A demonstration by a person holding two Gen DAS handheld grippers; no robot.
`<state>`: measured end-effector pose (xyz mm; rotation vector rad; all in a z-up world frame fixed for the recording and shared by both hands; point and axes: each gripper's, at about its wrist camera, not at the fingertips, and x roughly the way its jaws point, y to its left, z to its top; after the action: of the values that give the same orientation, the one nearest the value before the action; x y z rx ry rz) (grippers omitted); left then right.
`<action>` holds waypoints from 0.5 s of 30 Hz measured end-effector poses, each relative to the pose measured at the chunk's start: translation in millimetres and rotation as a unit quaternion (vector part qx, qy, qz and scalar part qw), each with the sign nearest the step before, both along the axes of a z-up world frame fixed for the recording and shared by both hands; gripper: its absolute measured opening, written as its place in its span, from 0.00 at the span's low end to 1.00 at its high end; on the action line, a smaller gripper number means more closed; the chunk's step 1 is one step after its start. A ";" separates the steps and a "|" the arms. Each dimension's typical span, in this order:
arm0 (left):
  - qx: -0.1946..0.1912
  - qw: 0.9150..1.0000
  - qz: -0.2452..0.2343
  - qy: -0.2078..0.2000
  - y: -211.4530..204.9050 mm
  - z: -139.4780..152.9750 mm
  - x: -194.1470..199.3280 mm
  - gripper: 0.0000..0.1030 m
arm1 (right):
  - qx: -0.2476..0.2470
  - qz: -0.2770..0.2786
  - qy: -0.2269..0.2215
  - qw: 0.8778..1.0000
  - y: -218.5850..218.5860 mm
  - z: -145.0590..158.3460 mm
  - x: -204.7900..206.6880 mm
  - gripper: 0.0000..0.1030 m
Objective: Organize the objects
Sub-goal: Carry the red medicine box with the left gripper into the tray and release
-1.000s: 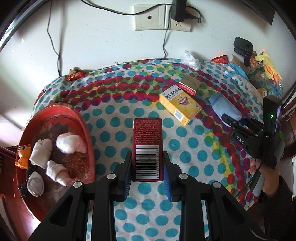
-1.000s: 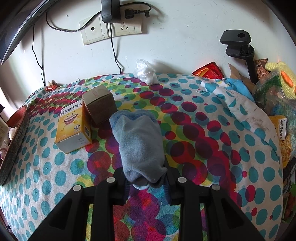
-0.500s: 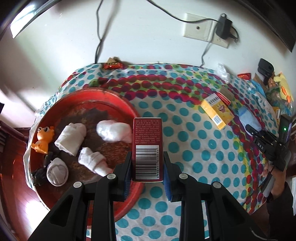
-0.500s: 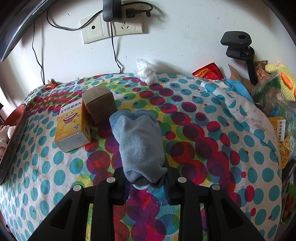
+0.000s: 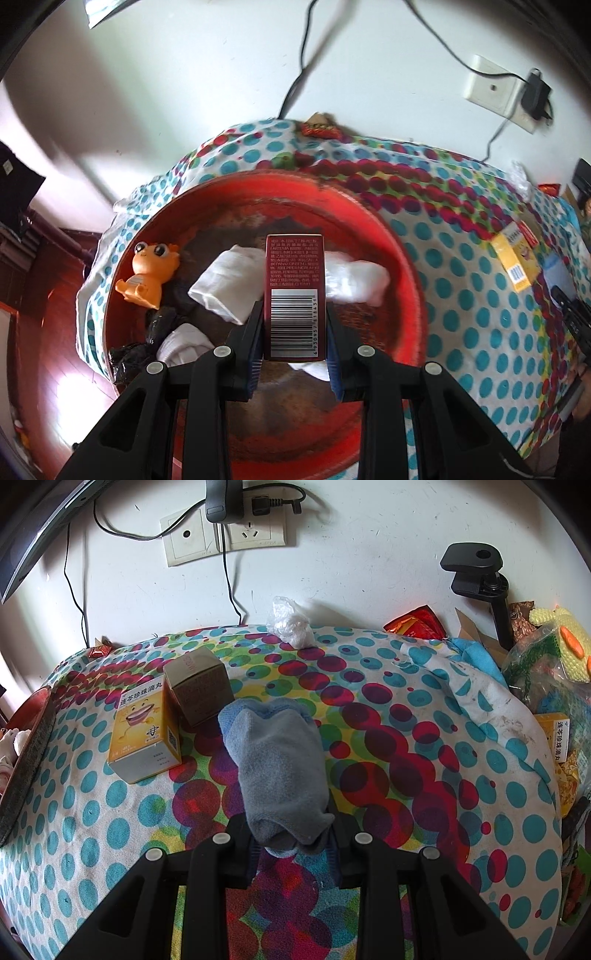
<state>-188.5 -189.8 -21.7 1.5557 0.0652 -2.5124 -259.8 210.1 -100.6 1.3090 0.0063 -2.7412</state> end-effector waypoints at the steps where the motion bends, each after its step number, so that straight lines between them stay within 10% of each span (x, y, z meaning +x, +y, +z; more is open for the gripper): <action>1: 0.005 1.000 0.008 -0.002 -7.3 -3.1 -1.3 0.26 | 0.001 0.000 0.000 1.000 -0.4 0.1 0.0 0.28; 15: 0.000 0.999 0.040 -0.016 -46.5 -31.0 -13.3 0.26 | 0.002 -0.004 0.000 1.000 -1.8 0.6 -0.5 0.28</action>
<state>-201.8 -236.3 -52.7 1.5610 0.1207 -2.4261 -260.3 208.2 -100.0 1.3133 0.0059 -2.7478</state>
